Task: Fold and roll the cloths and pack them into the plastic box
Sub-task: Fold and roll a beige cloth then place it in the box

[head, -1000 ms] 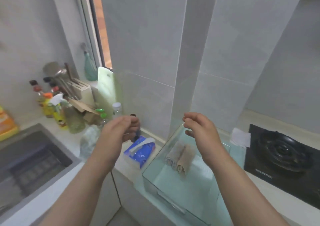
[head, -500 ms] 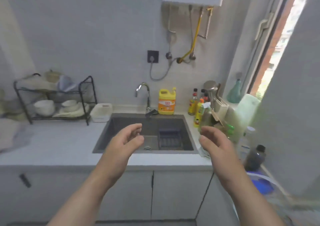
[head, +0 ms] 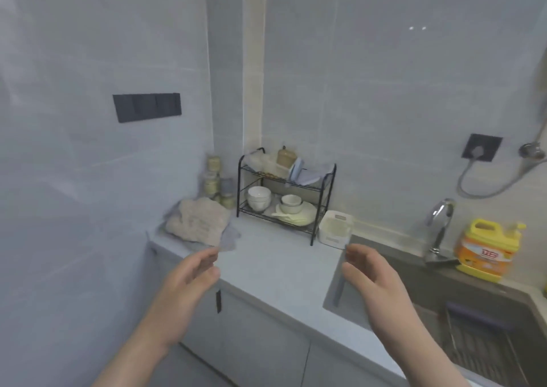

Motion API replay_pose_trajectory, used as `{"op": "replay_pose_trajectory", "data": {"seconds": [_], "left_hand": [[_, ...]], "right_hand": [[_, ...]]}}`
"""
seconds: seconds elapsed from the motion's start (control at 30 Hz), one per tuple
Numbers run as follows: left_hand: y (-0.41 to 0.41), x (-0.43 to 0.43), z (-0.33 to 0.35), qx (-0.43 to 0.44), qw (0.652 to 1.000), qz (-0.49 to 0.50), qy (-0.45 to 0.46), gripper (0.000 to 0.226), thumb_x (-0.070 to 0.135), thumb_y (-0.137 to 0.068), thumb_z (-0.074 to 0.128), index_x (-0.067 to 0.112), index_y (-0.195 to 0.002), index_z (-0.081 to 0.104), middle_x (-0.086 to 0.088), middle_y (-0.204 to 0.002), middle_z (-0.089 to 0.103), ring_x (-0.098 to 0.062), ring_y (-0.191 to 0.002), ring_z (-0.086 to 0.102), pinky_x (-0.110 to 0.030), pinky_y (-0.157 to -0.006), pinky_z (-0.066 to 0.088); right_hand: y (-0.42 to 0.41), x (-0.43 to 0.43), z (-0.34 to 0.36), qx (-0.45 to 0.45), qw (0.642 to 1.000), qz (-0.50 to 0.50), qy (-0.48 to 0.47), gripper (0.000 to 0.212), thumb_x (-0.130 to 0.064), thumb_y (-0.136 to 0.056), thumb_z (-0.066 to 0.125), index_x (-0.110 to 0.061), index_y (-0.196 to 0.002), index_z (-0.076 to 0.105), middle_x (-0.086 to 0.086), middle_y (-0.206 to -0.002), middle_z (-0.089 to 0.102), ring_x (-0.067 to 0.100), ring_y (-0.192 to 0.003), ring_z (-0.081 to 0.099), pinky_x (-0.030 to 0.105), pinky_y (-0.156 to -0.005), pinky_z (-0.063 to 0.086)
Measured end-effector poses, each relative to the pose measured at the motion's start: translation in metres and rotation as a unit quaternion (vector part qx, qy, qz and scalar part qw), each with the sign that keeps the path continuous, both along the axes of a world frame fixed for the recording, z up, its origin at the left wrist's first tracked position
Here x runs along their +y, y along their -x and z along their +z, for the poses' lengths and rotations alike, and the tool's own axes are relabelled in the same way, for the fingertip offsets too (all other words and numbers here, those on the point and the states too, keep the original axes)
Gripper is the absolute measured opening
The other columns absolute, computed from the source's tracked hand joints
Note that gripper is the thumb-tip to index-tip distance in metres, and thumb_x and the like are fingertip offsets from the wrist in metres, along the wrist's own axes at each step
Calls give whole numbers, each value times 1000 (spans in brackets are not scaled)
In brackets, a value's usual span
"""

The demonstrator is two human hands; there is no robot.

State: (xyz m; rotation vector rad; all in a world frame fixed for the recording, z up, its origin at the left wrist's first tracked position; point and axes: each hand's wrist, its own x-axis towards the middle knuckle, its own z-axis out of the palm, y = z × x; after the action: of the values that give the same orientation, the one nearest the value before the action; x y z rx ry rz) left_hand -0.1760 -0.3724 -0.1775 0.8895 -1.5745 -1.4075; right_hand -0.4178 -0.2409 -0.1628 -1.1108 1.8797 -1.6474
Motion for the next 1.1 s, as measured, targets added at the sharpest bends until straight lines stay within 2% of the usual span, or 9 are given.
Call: {"op": "replay_pose_trajectory", "data": {"seconds": [0.13, 0.33, 0.47, 0.53, 0.67, 0.77, 0.87, 1.0, 1.1], "left_hand": [[-9, -53, -12, -17, 1000, 18, -13, 68, 58, -51, 62, 29, -112, 62, 8, -124, 62, -1, -118, 53, -41, -109, 37], [11, -121, -30, -47, 998, 36, -31, 72, 60, -53, 60, 30, -118, 62, 16, -124, 61, 4, -117, 52, -41, -110, 37], [40, -167, -43, -66, 996, 42, -40, 64, 59, -58, 61, 35, -117, 61, 20, -124, 59, 6, -116, 51, -34, -107, 38], [55, -189, -50, -72, 994, 61, -49, 57, 51, -65, 61, 32, -119, 60, 19, -124, 58, 7, -115, 50, -30, -104, 38], [86, -232, -57, -87, 987, 104, -85, 49, 49, -65, 60, 36, -112, 62, 21, -119, 59, -2, -115, 52, -37, -109, 36], [104, -262, -52, -85, 985, 121, -85, 63, 58, -52, 61, 33, -110, 63, 20, -117, 60, 2, -112, 52, -35, -106, 38], [117, -292, -45, -87, 983, 142, -81, 56, 47, -60, 63, 28, -113, 63, 17, -118, 60, -1, -111, 53, -35, -106, 39], [125, -335, -37, -86, 979, 171, -71, 37, 32, -77, 65, 21, -113, 65, 7, -121, 62, -10, -114, 55, -41, -108, 38], [128, -369, -36, -78, 978, 180, -70, 33, 23, -85, 65, 14, -116, 63, 1, -122, 61, -13, -113, 56, -37, -105, 41]], "right_hand": [[-12, -58, -12, -24, 999, 24, -21, 23, -19, -91, 60, -35, -107, 59, -20, -117, 59, -2, -114, 52, 24, -89, 38], [2, -133, -26, -40, 997, 50, -52, 23, -20, -92, 59, -38, -105, 58, -21, -116, 58, -3, -114, 51, 22, -86, 38], [31, -190, -40, -45, 995, 62, -61, 22, -22, -91, 60, -39, -105, 58, -21, -116, 59, -4, -113, 51, 23, -87, 38], [47, -219, -46, -54, 993, 78, -66, 21, -22, -91, 60, -40, -102, 59, -20, -114, 60, -4, -111, 52, 25, -89, 37], [85, -273, -49, -66, 989, 111, -74, 20, -21, -91, 62, -36, -103, 61, -17, -112, 62, 1, -110, 55, 26, -90, 39], [106, -310, -45, -79, 986, 124, -77, 24, -34, -77, 65, -32, -101, 63, -13, -106, 64, 7, -102, 57, 22, -83, 43], [116, -347, -44, -88, 984, 128, -83, 31, -40, -66, 56, -32, -95, 63, -6, -104, 64, 15, -100, 58, 27, -84, 45], [121, -393, -48, -74, 978, 173, -86, 19, -34, -79, 63, -35, -98, 59, -6, -109, 63, 11, -101, 59, 32, -91, 46], [127, -427, -51, -67, 976, 186, -89, 18, -20, -92, 60, -37, -98, 56, -11, -111, 62, 4, -102, 58, 32, -93, 46]]}}
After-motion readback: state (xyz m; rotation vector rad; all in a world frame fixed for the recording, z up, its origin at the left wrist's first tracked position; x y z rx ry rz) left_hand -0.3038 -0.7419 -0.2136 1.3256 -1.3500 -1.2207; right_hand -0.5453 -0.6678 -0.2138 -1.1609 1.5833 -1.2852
